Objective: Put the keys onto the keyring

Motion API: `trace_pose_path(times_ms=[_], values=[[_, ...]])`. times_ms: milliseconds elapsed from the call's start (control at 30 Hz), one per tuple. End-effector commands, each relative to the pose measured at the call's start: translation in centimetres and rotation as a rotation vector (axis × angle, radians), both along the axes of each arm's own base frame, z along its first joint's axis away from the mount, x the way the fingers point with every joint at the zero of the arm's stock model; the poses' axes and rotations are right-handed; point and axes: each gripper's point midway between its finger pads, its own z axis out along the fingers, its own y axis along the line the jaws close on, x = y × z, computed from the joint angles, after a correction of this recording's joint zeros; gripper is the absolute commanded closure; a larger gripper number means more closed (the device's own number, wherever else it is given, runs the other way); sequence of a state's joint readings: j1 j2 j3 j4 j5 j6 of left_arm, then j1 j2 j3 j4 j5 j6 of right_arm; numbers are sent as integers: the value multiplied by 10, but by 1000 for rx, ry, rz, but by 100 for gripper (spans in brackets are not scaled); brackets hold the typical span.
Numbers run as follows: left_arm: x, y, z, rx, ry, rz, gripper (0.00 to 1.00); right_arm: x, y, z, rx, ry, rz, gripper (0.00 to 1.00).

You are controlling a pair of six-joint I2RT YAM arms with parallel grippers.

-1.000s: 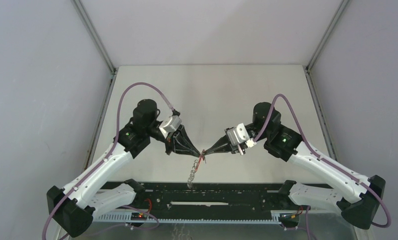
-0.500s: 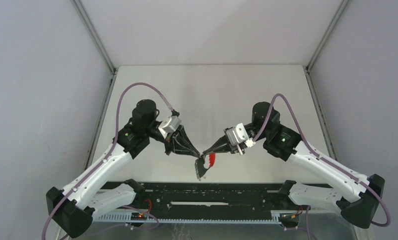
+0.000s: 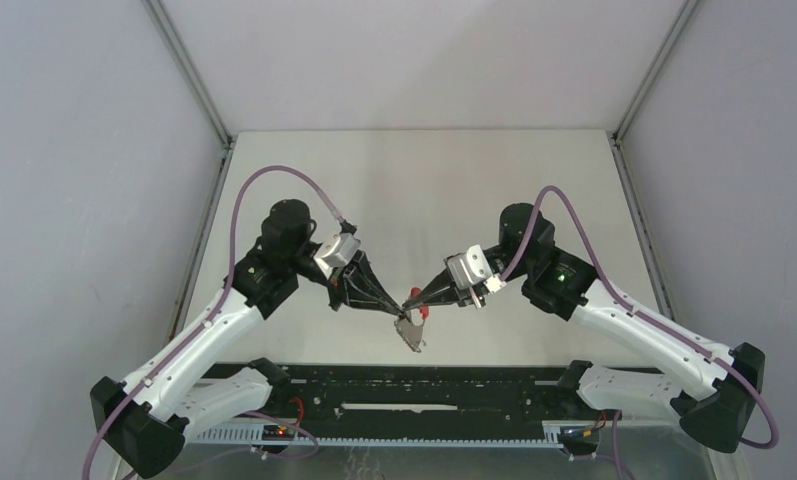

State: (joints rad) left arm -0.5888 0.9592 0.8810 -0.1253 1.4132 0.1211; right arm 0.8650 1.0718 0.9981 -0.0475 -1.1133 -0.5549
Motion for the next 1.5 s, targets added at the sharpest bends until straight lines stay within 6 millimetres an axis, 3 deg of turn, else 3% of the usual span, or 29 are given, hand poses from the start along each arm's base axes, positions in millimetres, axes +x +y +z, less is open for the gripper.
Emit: trace_pose_path(times_ms=[0, 333, 933, 1267, 1467], values=[[-8, 2, 24, -64, -89, -31, 100, -1, 4, 25, 71, -47, 6, 100], [-9, 1, 22, -64, -89, -38, 100, -8, 4, 30, 83, -29, 56, 100], [-15, -1, 24, -73, -102, -69, 100, 5, 14, 29, 85, 2, 28, 100], [-16, -3, 20, -66, -91, -75, 100, 11, 20, 38, 86, -8, 5, 100], [-17, -2, 22, -67, -93, -68, 100, 7, 17, 29, 45, 21, 19, 100]])
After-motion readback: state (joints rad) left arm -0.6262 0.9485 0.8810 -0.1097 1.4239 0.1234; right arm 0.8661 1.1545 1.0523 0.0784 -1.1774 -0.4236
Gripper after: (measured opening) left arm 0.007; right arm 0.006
